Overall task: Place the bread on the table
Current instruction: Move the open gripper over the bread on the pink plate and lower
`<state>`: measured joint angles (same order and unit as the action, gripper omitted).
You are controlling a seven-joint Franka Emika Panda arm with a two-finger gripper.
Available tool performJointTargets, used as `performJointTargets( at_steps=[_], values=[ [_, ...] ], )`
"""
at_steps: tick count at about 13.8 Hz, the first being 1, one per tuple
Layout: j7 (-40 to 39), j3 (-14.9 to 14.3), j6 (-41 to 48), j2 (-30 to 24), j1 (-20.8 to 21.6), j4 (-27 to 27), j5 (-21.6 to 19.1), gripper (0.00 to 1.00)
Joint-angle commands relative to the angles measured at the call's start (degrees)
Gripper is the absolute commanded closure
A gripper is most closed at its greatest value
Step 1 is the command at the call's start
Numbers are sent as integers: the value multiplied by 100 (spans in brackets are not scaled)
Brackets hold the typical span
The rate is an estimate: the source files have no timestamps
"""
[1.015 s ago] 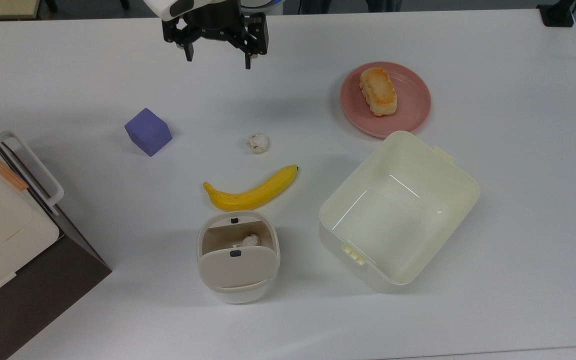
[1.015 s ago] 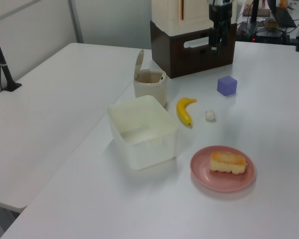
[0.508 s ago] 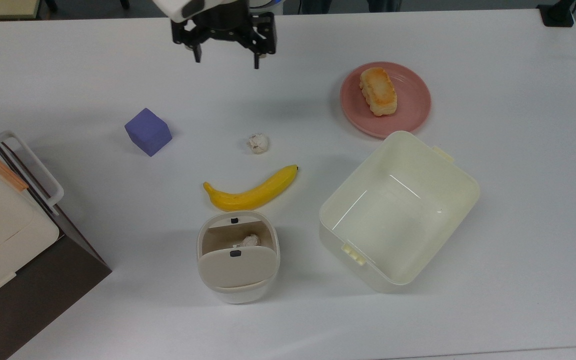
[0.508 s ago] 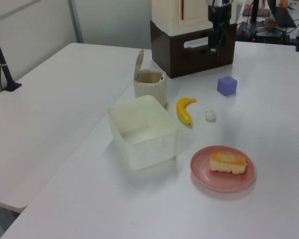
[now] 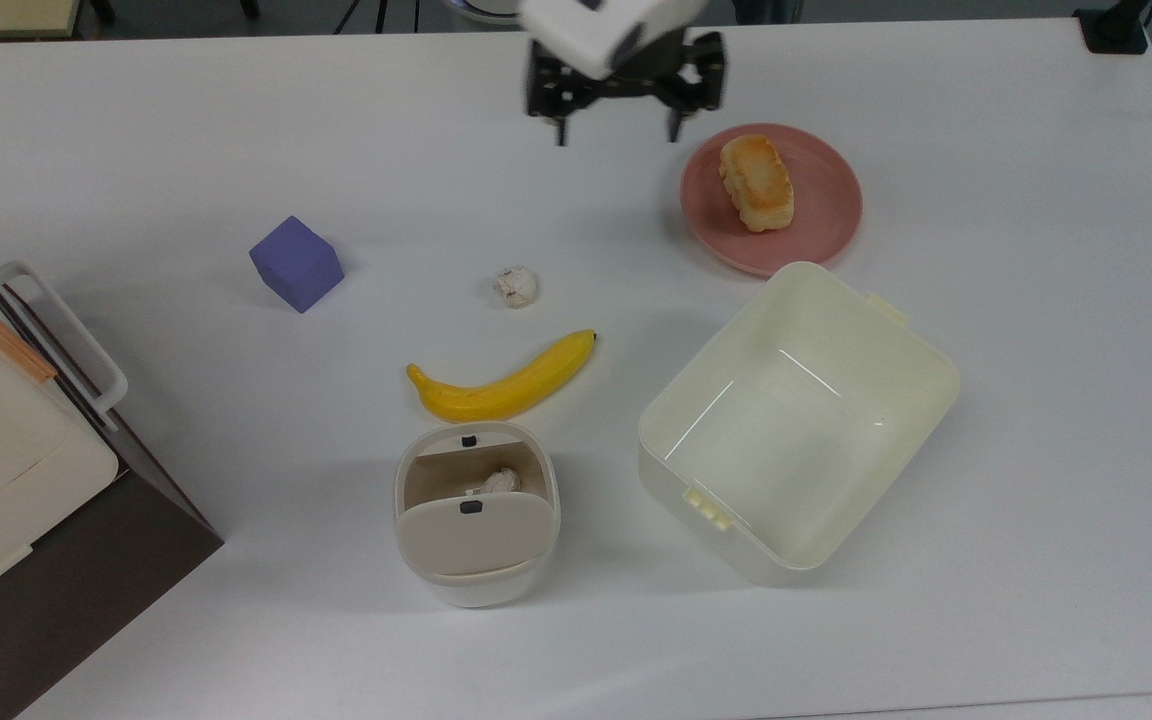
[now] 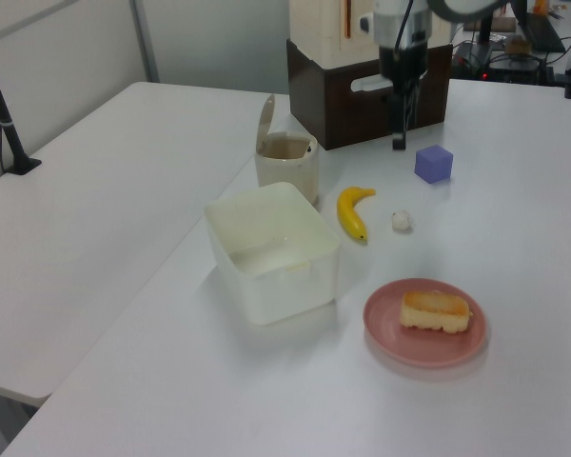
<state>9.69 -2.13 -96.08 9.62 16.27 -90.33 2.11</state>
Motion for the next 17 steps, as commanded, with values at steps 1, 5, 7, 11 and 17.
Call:
performJointTargets(
  at_steps=[1,5,7,11,17],
  values=[
    [480,-77,-454,179,779,-292,-88,0],
    [692,-77,-464,540,1369,-327,-88,0],
    [692,-77,-499,741,1606,-415,-79,0],
    [823,-77,-929,1023,1879,-714,-44,0],
    [850,-77,-1070,1120,1967,-987,18,5]
  ],
)
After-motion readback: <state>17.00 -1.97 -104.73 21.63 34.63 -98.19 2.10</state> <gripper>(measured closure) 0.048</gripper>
